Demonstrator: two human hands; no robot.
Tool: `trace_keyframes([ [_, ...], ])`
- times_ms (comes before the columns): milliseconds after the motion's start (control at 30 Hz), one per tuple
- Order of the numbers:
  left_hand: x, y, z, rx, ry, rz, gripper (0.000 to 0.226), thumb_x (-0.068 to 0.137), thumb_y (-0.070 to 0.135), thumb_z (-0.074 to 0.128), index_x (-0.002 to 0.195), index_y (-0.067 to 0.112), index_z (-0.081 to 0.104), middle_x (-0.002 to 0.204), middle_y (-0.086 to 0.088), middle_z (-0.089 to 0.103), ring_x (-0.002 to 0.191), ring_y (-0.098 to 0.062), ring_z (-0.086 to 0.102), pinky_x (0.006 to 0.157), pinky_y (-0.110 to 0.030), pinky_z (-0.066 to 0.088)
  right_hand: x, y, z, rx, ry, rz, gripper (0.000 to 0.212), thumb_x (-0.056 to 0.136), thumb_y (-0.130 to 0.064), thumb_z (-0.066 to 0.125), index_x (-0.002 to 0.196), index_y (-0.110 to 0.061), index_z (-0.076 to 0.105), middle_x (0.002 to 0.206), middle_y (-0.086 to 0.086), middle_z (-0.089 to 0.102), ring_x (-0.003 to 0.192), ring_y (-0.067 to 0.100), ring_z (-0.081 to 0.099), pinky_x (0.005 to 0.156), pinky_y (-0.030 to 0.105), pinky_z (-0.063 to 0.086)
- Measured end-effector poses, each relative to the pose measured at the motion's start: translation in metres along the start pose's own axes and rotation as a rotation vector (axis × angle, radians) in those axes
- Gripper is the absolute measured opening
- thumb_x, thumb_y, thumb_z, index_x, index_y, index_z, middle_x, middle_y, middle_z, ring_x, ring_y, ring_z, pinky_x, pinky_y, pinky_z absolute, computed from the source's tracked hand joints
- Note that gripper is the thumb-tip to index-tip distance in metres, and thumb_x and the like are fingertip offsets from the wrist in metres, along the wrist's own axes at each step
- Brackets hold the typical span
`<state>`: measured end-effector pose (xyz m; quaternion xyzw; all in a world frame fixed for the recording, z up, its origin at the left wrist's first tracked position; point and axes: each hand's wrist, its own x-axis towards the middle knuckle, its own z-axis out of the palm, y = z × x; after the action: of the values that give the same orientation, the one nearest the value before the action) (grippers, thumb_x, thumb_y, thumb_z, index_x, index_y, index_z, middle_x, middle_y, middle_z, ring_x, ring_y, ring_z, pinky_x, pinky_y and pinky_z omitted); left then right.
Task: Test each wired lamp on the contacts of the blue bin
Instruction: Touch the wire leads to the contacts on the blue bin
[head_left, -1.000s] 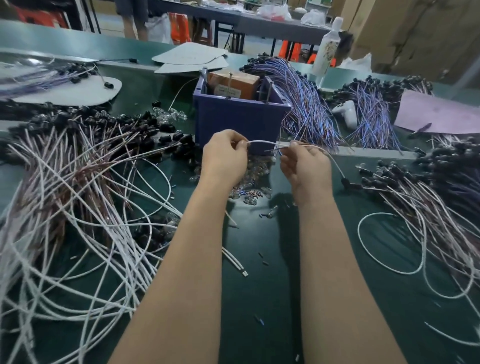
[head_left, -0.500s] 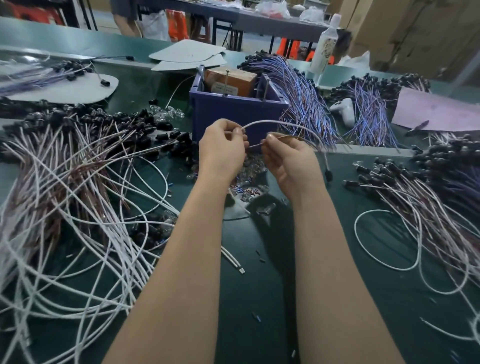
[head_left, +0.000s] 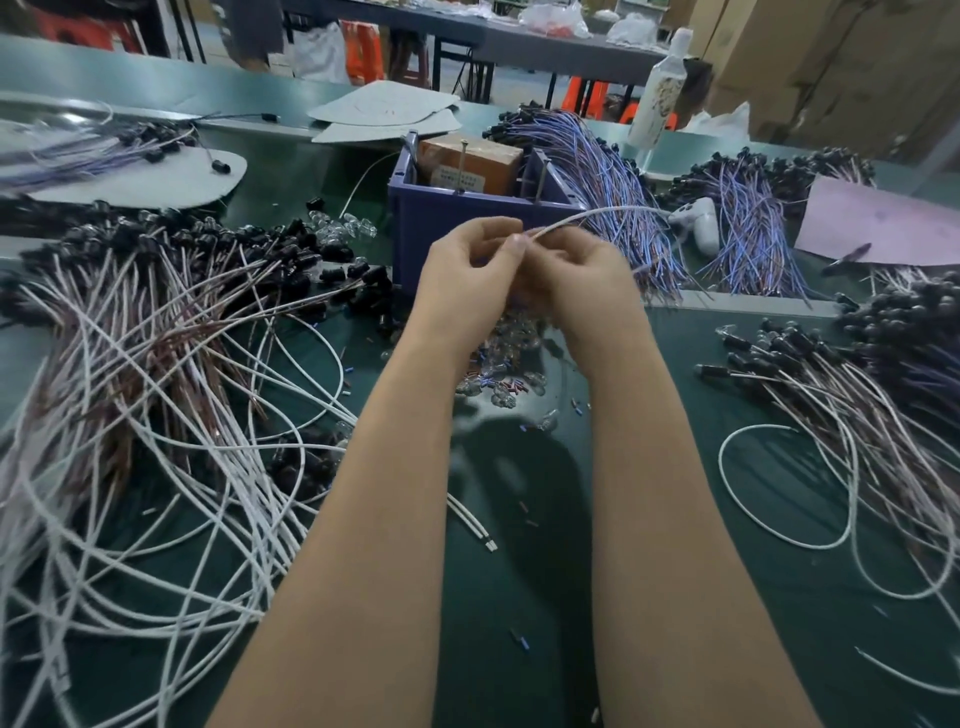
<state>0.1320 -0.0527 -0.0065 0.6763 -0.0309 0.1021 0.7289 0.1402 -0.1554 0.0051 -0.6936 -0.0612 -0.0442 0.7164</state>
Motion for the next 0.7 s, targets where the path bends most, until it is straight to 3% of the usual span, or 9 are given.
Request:
trace_keyframes([
  [67,0.001,-0.004,-0.003,0.062,0.002,-0.044,0.011,0.096,0.015,0.052,0.094,0.017,0.063,0.087,-0.002,0.069,0.080,-0.012,0.066,0.076,-0.025,0.054,0.005,-0.001,-0.005,0.225,0.155,0.019,0.017,0.091,-0.003,0.059,0.076,-0.009,0.059,0.063,0.002,0.065,0.055,0.009,0.062,0.058,0.020,0.054],
  [167,0.001,-0.009,-0.006,0.146,-0.035,-0.121,0.020,0.097,0.015,0.051,0.081,0.017,0.064,0.070,0.003,0.065,0.054,0.001,0.056,0.051,-0.011,0.042,0.010,0.003,-0.009,0.344,0.257,0.055,0.020,0.092,-0.005,0.059,0.073,-0.012,0.056,0.058,-0.004,0.063,0.051,0.004,0.059,0.053,0.017,0.051],
  [233,0.001,-0.011,-0.006,0.177,-0.018,-0.134,0.024,0.096,0.014,0.051,0.076,0.018,0.064,0.065,0.005,0.063,0.047,0.002,0.050,0.049,-0.012,0.039,0.010,0.006,-0.010,0.309,0.286,0.063,0.021,0.093,-0.007,0.058,0.073,-0.014,0.055,0.060,-0.002,0.061,0.051,0.004,0.057,0.053,0.017,0.050],
  [367,0.002,-0.009,-0.004,0.118,0.056,-0.125,0.024,0.096,0.015,0.052,0.075,0.018,0.063,0.070,0.003,0.064,0.057,-0.003,0.054,0.058,-0.019,0.047,0.010,0.011,-0.011,0.096,0.234,0.089,0.018,0.092,-0.006,0.057,0.076,-0.013,0.058,0.068,0.002,0.060,0.056,0.009,0.055,0.053,0.017,0.048],
  [533,0.002,-0.011,-0.001,0.145,0.057,-0.126,0.022,0.095,0.016,0.054,0.075,0.021,0.062,0.071,0.000,0.067,0.077,-0.018,0.068,0.074,-0.033,0.054,0.006,0.016,-0.005,0.003,-0.026,0.143,0.013,0.092,-0.002,0.055,0.084,-0.007,0.063,0.074,0.009,0.061,0.059,0.011,0.054,0.054,0.017,0.046],
  [700,0.003,-0.014,-0.003,0.211,0.046,-0.136,0.017,0.094,0.018,0.055,0.080,0.020,0.065,0.082,-0.008,0.071,0.087,-0.024,0.070,0.080,-0.038,0.055,0.006,0.018,-0.005,-0.030,-0.047,0.131,0.011,0.092,-0.005,0.056,0.087,-0.009,0.065,0.076,0.011,0.064,0.058,0.013,0.058,0.058,0.021,0.047],
])
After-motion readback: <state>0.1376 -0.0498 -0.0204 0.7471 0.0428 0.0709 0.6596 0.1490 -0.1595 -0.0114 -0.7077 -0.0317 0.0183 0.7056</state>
